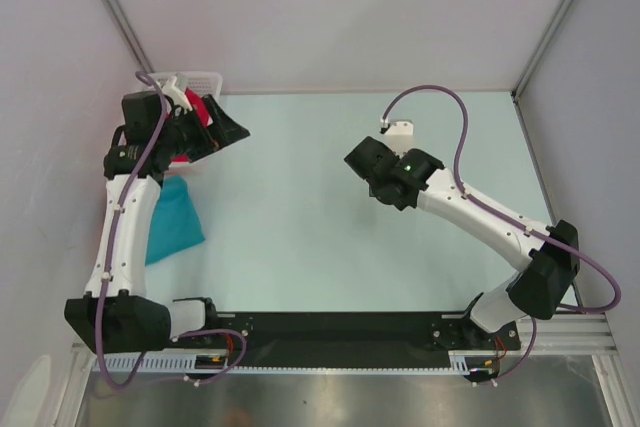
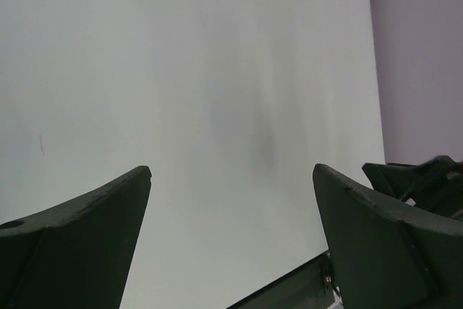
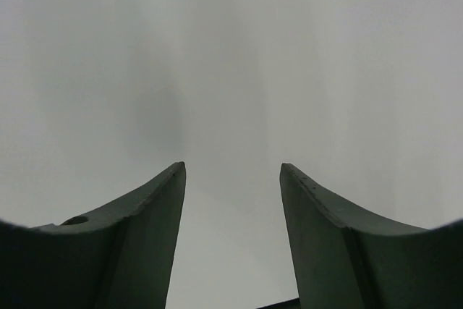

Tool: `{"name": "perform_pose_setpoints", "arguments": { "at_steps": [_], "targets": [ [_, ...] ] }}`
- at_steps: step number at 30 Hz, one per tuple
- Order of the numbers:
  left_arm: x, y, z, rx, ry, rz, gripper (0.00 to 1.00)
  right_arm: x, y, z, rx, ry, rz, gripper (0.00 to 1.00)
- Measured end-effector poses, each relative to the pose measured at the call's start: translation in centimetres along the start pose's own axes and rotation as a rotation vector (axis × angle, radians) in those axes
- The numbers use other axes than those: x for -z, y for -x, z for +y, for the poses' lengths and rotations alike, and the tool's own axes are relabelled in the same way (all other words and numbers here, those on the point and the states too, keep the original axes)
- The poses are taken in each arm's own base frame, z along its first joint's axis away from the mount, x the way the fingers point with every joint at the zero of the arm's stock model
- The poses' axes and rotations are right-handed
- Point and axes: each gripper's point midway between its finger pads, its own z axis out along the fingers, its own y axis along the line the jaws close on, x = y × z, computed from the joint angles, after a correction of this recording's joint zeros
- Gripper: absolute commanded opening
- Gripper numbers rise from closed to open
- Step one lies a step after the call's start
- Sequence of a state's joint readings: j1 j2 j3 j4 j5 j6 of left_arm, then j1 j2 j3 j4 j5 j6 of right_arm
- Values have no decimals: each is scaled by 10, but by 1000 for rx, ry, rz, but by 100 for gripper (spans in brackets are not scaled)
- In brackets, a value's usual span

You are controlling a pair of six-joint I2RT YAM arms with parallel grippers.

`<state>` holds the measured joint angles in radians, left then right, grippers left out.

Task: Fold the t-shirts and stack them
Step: Grab crumpled tshirt from bin with the left arm

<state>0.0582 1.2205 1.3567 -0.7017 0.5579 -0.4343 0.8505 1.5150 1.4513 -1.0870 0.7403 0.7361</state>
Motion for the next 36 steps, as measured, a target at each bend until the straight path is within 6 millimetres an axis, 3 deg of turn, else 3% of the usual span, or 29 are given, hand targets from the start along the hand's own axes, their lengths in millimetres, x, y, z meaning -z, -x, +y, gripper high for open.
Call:
{"name": "perform_pose_setpoints", "arguments": {
  "at_steps": [3,5,11,14,19,28,32,36],
  "targets": [
    [-15,2,22,2,71,11,100,-1,5,11,6,45,-14,62],
    [-33,5,46,16,159,44,100,-2,8,17,14,61,-18,62],
    [-91,44,119,20,425,106,100,-2,19,27,31,90,-40,63],
    [-108,63,140,5,510,106,100,-2,22,27,39,93,-45,62],
    [-118,85,152,-10,575,88,100,-3,22,26,53,94,-40,62],
    [-109,117,180,-94,766,26,100,-3,20,26,66,105,-33,61],
    [-115,112,195,-98,807,51,100,3,22,22,55,119,-38,61],
    [-127,88,212,-75,829,126,100,12,28,18,33,138,-57,61]
  ]
}}
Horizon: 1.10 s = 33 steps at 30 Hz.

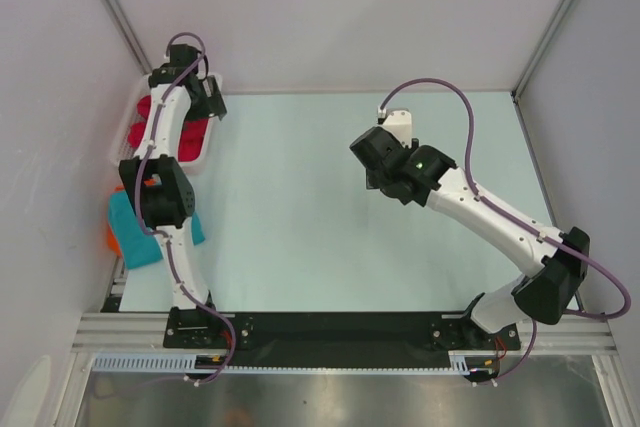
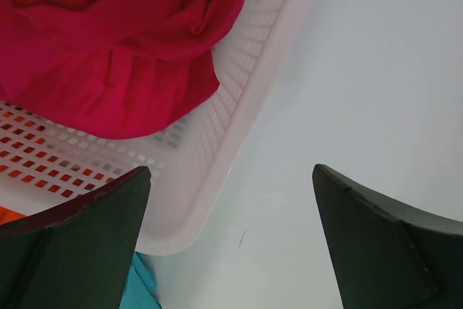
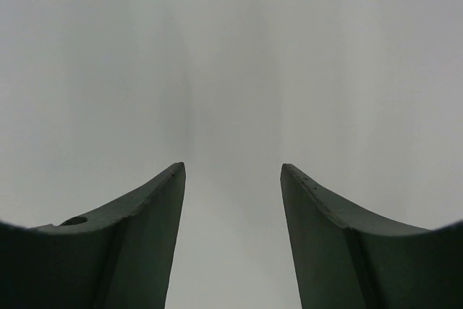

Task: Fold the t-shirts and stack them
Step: Grab crumpled tshirt from bin with the left arm

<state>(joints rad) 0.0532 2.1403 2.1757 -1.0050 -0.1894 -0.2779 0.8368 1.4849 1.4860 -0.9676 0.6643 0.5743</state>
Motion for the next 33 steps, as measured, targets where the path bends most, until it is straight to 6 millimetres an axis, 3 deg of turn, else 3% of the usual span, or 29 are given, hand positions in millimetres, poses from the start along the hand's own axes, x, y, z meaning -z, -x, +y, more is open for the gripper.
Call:
{"name": "perform_pose_setpoints", "arguments": {
  "at_steps": [9,11,12,13,14,15,16,28,33],
  "targets": [
    [-41,-59,-5,-7,-1,195,99,6,4,-3,-15,11,-15,61],
    [-45,-68,-5,-11,0,223,92,6,4,-3,-15,11,-15,61],
    [-46,-71,-5,-12,1,232,84,6,4,-3,-15,11,-15,61],
    [-47,-74,-5,-10,0,241,53,6,4,-3,-15,11,-15,61],
    [-48,-78,-6,-9,-3,252,30,6,4,-3,-14,11,-15,60],
    [-50,-81,-6,-10,-2,261,11,6,4,-3,-14,11,-15,61],
    [-51,-82,-5,-13,-5,266,0,6,4,-3,-14,11,-15,61],
    [-44,-93,-39,-139,-105,272,0,8,2,-5,-16,15,-14,58],
    [-27,-116,-71,-199,-173,284,0,8,1,-3,-16,28,-5,57]
  ]
}}
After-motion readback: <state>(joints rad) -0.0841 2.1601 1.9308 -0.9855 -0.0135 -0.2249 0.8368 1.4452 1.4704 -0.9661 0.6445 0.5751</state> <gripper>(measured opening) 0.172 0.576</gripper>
